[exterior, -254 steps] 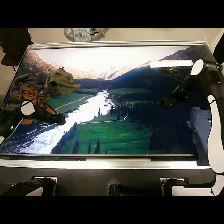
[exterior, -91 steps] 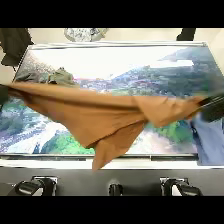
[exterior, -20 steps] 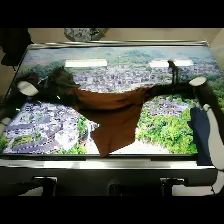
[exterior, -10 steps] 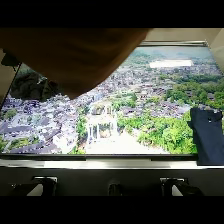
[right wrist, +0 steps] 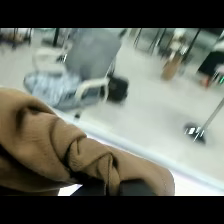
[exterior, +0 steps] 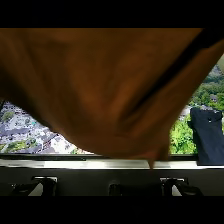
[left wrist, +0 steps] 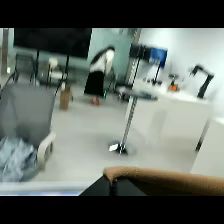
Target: Fold the shirts.
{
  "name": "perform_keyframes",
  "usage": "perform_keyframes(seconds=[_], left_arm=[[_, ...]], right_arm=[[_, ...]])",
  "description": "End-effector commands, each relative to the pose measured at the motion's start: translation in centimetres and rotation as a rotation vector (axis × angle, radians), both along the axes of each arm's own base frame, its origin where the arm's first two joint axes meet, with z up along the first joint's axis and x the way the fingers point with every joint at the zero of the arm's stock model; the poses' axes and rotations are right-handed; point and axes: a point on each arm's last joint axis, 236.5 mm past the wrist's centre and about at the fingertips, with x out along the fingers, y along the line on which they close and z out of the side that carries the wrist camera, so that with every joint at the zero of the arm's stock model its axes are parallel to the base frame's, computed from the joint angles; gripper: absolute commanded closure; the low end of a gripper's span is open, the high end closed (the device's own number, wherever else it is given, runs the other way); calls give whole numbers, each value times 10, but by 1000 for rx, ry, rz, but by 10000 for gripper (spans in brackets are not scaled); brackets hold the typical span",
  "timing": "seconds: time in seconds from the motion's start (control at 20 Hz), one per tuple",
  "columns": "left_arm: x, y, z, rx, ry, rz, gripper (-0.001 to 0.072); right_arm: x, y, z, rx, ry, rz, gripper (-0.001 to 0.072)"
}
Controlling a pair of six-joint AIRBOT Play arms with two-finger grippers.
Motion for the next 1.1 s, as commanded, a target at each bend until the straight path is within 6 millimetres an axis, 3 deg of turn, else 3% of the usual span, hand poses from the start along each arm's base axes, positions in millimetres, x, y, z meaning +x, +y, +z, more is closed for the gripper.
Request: perform_keyframes(seconds=[0.0,0.1,0.3,0.35,0.45,0.6,0.65,0.75,0.8,0.85,0.95,1.05], left_arm=[[53,10,-87,44,326,-1,674],[97,16,-160,32,537,-22,673],[187,27,-349,-27,922,-40,671],[208,28,-396,-58,995,-37,671],[240,23,-466,-148,1095,-56,670],[254,2,-526,-289,1203,-115,670],[253,-6,-538,-320,1235,-136,670],[249,-11,-546,-317,1262,-158,637],[240,-6,-539,-295,1280,-185,198],[229,4,-531,-275,1311,-205,108],[192,37,-525,-177,1415,-194,117],[144,72,-533,-62,1560,-120,118]], right_arm=[[50,-7,-96,-19,368,27,667],[97,-12,-178,-11,626,63,667],[194,-19,-364,132,992,69,666],[220,-14,-404,206,1023,68,666],[257,8,-455,393,1038,104,666],[276,44,-485,620,1070,172,665],[278,48,-493,628,1077,171,665],[281,49,-496,612,1065,170,586],[281,40,-480,565,1029,214,191],[275,28,-464,495,1004,266,91],[251,-20,-451,360,1037,232,92],[202,-76,-465,252,1221,120,94]])
